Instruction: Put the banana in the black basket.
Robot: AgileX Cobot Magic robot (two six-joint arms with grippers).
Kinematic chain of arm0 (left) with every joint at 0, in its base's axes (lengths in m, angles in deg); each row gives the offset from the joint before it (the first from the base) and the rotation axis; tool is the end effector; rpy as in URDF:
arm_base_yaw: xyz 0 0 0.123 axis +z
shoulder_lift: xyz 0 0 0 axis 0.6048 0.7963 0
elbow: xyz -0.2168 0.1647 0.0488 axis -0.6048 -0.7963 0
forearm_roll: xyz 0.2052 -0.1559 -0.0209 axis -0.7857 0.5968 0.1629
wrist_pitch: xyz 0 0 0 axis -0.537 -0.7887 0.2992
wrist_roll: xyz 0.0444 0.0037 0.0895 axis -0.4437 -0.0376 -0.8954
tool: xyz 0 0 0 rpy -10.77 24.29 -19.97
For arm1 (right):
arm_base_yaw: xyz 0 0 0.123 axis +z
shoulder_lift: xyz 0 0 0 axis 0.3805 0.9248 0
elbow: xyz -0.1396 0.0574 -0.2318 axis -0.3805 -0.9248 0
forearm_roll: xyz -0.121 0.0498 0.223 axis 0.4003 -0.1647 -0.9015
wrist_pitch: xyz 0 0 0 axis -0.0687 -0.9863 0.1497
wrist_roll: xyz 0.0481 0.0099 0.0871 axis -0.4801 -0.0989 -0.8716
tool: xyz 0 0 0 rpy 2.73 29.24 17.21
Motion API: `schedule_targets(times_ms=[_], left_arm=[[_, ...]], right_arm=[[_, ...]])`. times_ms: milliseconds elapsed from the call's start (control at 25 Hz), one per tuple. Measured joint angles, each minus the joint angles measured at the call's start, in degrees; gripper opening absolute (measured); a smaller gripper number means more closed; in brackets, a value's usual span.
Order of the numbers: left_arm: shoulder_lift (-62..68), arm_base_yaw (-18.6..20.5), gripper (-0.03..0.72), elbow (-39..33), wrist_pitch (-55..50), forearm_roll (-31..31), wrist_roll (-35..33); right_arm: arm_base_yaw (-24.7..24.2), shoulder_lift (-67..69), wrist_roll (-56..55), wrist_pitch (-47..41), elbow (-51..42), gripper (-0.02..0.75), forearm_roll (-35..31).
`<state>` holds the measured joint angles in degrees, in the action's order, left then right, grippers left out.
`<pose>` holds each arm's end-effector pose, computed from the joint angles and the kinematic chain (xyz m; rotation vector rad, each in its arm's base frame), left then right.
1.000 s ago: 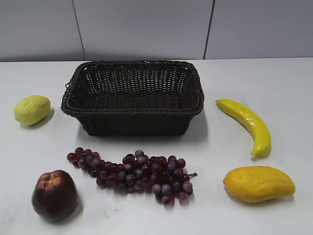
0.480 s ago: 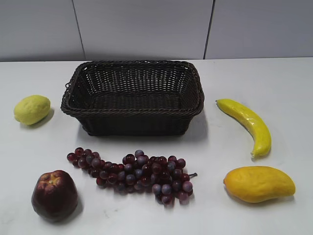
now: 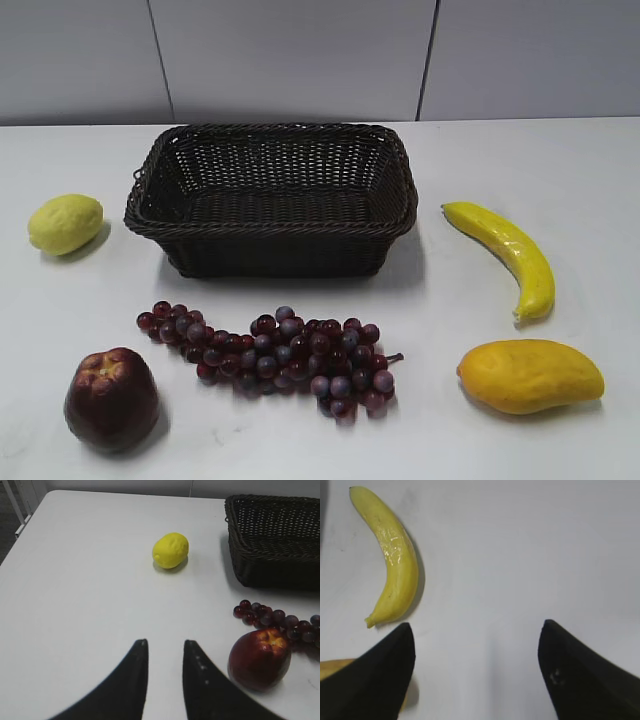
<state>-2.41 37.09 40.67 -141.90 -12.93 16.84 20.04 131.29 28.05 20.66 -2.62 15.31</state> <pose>0.0160 -0.0074 0.2734 0.0596 2.0666 -0.0694 0.2410 -0.0052 0.2525 0.0035 2.4412 0.0277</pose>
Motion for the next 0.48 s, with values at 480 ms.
schedule_targets(times_ms=[480], left_arm=[[0.0,0.0,0.233,0.0,0.0,0.0,0.0]], right_arm=[[9.3,21.7,0.9,-3.7,18.6,0.615,0.0]])
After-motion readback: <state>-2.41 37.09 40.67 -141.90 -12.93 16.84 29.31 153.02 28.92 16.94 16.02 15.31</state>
